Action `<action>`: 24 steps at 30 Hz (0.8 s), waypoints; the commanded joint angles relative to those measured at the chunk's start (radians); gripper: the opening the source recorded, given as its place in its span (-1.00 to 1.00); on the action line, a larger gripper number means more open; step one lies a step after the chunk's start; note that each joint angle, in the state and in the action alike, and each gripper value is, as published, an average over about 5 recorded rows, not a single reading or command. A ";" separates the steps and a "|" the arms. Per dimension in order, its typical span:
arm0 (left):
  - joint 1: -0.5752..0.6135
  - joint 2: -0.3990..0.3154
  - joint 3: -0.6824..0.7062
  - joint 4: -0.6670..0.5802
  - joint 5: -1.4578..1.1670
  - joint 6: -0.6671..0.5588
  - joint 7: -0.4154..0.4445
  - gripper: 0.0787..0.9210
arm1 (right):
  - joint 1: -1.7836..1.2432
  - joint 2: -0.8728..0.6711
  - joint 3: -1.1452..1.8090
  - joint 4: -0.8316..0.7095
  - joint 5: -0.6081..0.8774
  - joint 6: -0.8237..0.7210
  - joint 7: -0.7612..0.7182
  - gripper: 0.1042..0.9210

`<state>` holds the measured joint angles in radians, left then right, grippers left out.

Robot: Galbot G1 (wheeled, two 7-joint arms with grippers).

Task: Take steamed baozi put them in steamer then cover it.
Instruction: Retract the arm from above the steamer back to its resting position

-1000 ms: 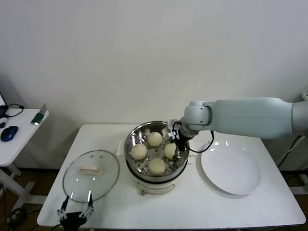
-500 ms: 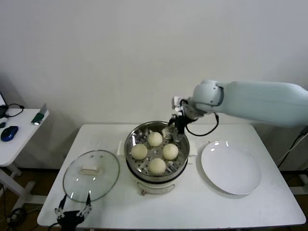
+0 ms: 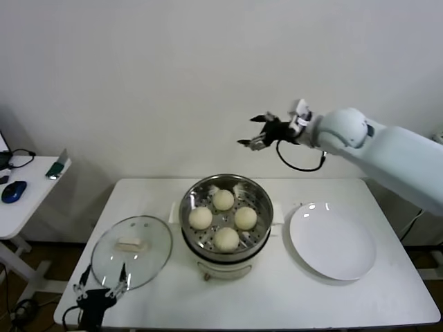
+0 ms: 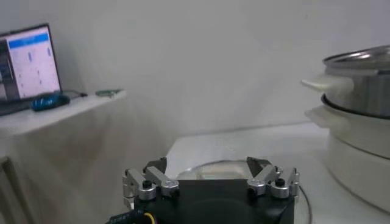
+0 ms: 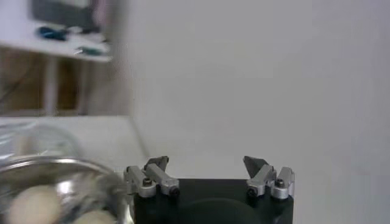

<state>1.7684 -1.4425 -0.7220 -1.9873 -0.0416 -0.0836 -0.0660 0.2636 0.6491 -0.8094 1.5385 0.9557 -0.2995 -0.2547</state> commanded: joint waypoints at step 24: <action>-0.067 0.127 -0.057 0.063 0.962 0.021 -0.366 0.77 | -1.812 0.308 1.504 0.104 -0.411 0.598 0.130 0.76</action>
<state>1.7145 -1.3736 -0.7695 -1.9769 0.3551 -0.1074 -0.1734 -1.1533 0.7678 0.4840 1.6225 0.6436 0.1344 -0.1280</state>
